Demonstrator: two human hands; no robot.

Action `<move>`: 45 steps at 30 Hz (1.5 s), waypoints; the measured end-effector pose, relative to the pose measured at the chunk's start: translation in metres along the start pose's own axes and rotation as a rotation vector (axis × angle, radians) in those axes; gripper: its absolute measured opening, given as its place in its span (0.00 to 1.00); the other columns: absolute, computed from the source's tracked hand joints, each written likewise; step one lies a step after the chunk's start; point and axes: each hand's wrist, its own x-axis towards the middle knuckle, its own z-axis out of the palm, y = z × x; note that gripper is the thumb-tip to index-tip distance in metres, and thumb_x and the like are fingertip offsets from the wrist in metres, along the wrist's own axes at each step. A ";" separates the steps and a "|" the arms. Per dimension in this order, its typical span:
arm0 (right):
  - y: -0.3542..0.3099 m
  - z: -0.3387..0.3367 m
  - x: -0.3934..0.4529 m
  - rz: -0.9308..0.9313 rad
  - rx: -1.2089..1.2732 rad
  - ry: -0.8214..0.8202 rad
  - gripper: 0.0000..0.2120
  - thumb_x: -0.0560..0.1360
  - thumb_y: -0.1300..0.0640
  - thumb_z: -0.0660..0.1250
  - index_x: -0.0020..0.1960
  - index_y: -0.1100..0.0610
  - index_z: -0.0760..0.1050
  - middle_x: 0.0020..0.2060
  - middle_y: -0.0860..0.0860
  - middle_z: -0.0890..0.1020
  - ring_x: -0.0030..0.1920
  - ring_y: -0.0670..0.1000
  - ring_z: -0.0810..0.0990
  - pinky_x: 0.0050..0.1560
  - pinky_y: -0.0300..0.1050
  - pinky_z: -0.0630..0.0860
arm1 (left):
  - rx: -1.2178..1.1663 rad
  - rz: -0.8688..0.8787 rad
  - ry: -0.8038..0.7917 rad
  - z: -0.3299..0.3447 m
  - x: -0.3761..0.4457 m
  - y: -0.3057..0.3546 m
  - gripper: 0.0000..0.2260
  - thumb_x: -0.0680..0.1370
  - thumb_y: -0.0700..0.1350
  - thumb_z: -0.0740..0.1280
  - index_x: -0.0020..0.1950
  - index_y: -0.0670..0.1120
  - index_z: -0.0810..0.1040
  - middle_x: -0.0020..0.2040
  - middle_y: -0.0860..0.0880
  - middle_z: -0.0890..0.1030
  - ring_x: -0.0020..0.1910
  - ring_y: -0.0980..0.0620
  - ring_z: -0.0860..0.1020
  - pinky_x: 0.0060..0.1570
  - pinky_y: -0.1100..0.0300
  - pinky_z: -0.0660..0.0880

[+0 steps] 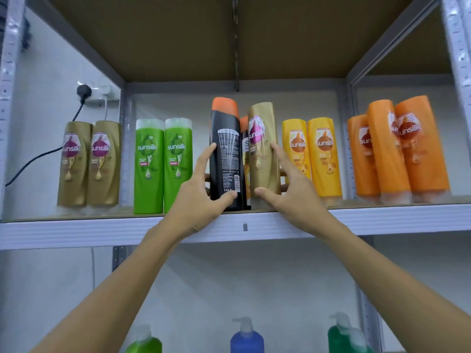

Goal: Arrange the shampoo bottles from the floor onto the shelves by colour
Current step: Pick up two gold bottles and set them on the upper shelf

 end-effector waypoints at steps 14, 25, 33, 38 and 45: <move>-0.007 -0.008 -0.005 0.045 -0.140 -0.104 0.49 0.75 0.51 0.74 0.78 0.31 0.41 0.69 0.42 0.74 0.58 0.49 0.79 0.60 0.47 0.77 | 0.206 -0.054 0.005 0.003 -0.004 -0.002 0.43 0.72 0.53 0.76 0.76 0.64 0.50 0.49 0.51 0.82 0.45 0.46 0.82 0.52 0.46 0.79; -0.012 -0.010 -0.012 0.024 -0.138 -0.056 0.48 0.72 0.47 0.76 0.78 0.30 0.47 0.57 0.42 0.78 0.49 0.47 0.80 0.49 0.49 0.82 | 0.254 -0.155 -0.024 0.000 -0.007 0.001 0.44 0.72 0.57 0.75 0.75 0.61 0.48 0.46 0.51 0.82 0.42 0.49 0.82 0.48 0.46 0.79; -0.040 -0.009 -0.020 -0.013 0.046 -0.024 0.45 0.71 0.49 0.78 0.77 0.32 0.56 0.54 0.44 0.79 0.43 0.44 0.81 0.43 0.36 0.80 | 0.355 -0.117 -0.078 -0.031 -0.046 -0.013 0.37 0.74 0.63 0.70 0.77 0.56 0.56 0.54 0.52 0.78 0.56 0.51 0.76 0.58 0.51 0.75; -0.069 0.020 -0.019 -0.126 0.106 -0.023 0.43 0.72 0.50 0.77 0.79 0.36 0.56 0.65 0.43 0.74 0.53 0.45 0.79 0.44 0.35 0.80 | 0.595 -0.029 -0.116 -0.063 -0.066 -0.030 0.24 0.77 0.64 0.64 0.69 0.54 0.75 0.62 0.53 0.80 0.64 0.51 0.73 0.63 0.52 0.72; -0.112 0.082 -0.006 -0.196 0.170 -0.043 0.44 0.72 0.55 0.78 0.79 0.39 0.58 0.62 0.44 0.76 0.51 0.39 0.79 0.43 0.28 0.77 | 0.682 -0.082 -0.093 -0.129 -0.090 -0.053 0.30 0.74 0.68 0.57 0.68 0.52 0.77 0.64 0.51 0.80 0.63 0.48 0.76 0.65 0.54 0.71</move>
